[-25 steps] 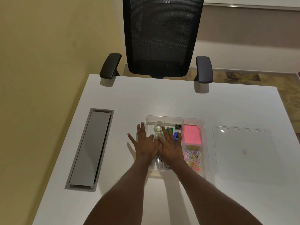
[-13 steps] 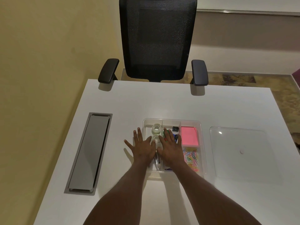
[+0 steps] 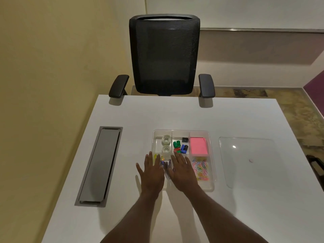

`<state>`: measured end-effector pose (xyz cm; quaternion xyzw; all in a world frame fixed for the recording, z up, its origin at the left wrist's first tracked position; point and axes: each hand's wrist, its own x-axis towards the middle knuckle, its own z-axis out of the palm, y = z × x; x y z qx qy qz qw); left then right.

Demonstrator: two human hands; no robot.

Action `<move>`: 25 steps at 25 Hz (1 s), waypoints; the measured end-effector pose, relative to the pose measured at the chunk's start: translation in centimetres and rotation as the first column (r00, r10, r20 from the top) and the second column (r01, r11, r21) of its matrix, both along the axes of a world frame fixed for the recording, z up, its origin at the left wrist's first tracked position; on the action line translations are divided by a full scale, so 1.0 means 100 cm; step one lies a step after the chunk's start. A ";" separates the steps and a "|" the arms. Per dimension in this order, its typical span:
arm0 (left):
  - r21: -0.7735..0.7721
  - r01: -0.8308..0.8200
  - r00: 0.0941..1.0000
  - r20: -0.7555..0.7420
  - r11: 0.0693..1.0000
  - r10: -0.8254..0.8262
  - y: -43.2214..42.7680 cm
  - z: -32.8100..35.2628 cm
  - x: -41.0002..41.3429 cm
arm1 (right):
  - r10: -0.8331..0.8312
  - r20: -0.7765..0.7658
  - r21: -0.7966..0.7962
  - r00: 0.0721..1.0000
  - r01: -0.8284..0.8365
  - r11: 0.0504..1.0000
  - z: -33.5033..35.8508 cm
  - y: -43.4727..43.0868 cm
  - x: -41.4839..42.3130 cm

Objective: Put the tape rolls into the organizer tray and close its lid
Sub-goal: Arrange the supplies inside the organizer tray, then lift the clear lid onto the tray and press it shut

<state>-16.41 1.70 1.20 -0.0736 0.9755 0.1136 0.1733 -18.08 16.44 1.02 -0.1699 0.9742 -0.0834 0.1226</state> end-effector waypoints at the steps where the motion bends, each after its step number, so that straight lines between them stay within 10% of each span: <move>1: 0.004 0.015 1.000 -0.007 1.000 -0.015 -0.001 0.002 0.008 | 0.021 -0.009 0.000 1.000 -0.021 1.000 0.004 0.002 0.009; 9: -0.006 0.095 0.986 -0.137 0.996 -0.094 0.008 0.023 0.061 | -0.180 -0.239 -0.285 0.954 0.108 0.952 0.031 0.023 0.078; 14: -0.010 0.121 0.982 -0.146 0.993 -0.121 0.033 0.024 0.091 | -0.165 -0.455 -0.196 0.875 0.082 0.977 0.024 0.064 0.113; 25: 0.034 0.087 0.993 -0.083 0.996 -0.084 0.150 0.022 0.122 | -0.231 -0.128 -0.097 0.964 0.220 0.971 0.030 0.199 0.133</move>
